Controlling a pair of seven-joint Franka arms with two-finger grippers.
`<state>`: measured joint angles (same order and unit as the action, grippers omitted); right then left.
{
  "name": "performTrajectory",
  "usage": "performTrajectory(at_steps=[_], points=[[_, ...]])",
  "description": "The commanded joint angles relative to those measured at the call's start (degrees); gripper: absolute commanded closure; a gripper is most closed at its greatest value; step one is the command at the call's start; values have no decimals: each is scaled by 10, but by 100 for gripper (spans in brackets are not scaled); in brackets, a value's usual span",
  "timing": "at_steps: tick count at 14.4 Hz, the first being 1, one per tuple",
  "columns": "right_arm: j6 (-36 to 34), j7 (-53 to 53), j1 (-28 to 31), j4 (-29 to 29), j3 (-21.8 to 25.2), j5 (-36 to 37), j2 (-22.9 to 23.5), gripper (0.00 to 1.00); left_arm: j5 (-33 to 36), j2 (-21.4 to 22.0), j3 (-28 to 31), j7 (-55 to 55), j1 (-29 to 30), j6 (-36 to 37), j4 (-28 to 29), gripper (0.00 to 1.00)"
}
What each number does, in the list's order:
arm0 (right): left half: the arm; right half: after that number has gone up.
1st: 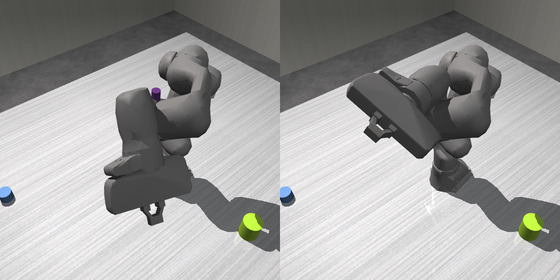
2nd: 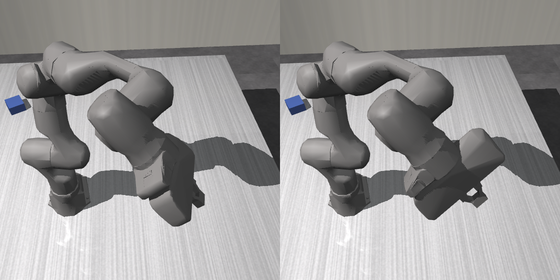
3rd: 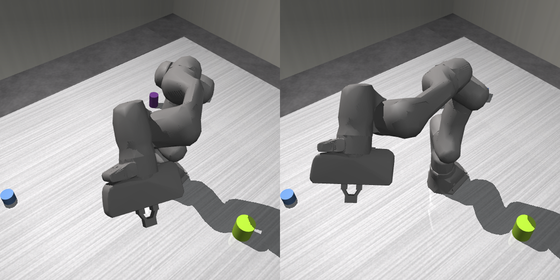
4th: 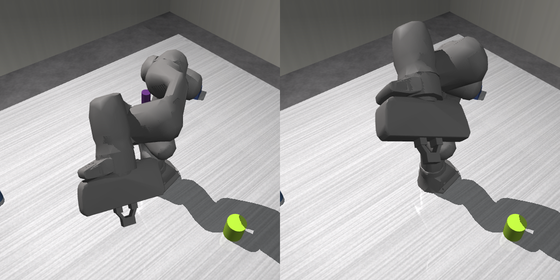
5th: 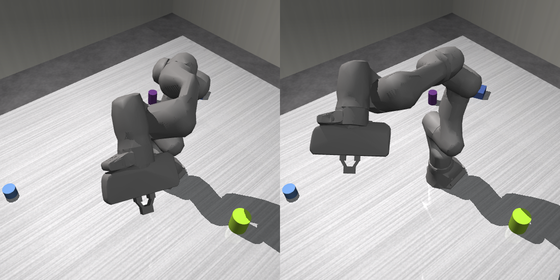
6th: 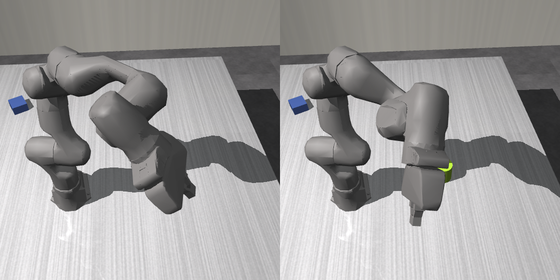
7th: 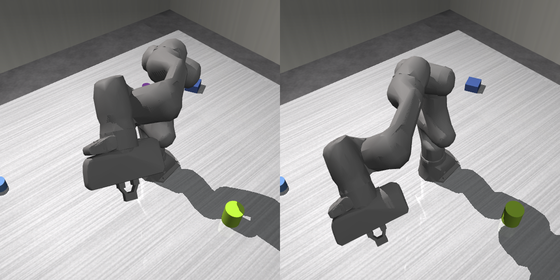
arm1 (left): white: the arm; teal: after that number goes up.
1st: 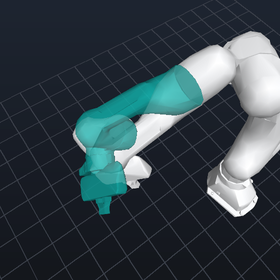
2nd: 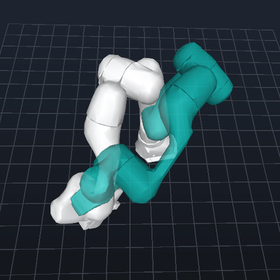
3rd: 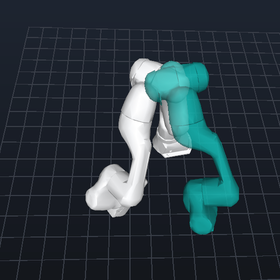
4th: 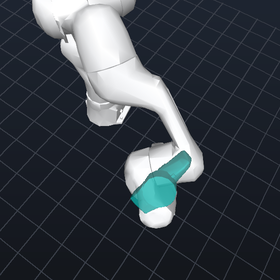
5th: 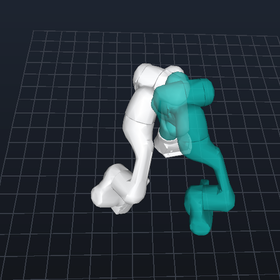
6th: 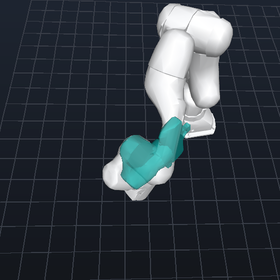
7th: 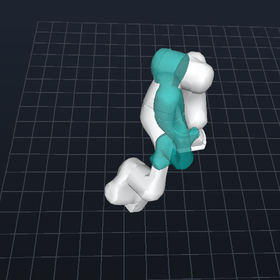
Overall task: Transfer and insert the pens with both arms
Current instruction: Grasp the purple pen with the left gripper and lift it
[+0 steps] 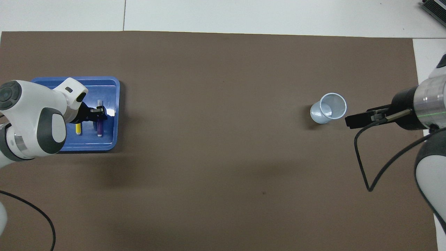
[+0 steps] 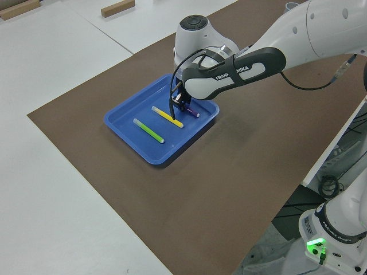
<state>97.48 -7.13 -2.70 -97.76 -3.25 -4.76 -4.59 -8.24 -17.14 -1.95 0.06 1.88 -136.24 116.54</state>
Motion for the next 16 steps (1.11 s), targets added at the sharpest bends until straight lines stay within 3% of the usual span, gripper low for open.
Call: performTrajectory(at_steps=[1,2,3,6,11,14,16], points=[[5,-10,4,-12,0,-19,-11,0,-8,2,5,0,-7,-19,17,78],[7,-9,4,-12,0,-19,-11,0,-8,3,5,0,-7,-18,17,98],[7,-8,3,-12,-1,-20,-10,0,-8,3,5,0,-7,-15,17,100],[4,7,2,-13,-4,-29,-12,0,-8,3,5,0,-7,-7,12,100],[3,26,2,-15,-4,-42,-13,0,-10,16,6,-4,4,131,-75,100],[2,44,2,-21,-4,-63,-16,0,-12,39,9,-7,6,160,-87,100],[3,110,2,-24,-4,-88,-17,0,-33,60,11,-15,13,191,-90,100]])
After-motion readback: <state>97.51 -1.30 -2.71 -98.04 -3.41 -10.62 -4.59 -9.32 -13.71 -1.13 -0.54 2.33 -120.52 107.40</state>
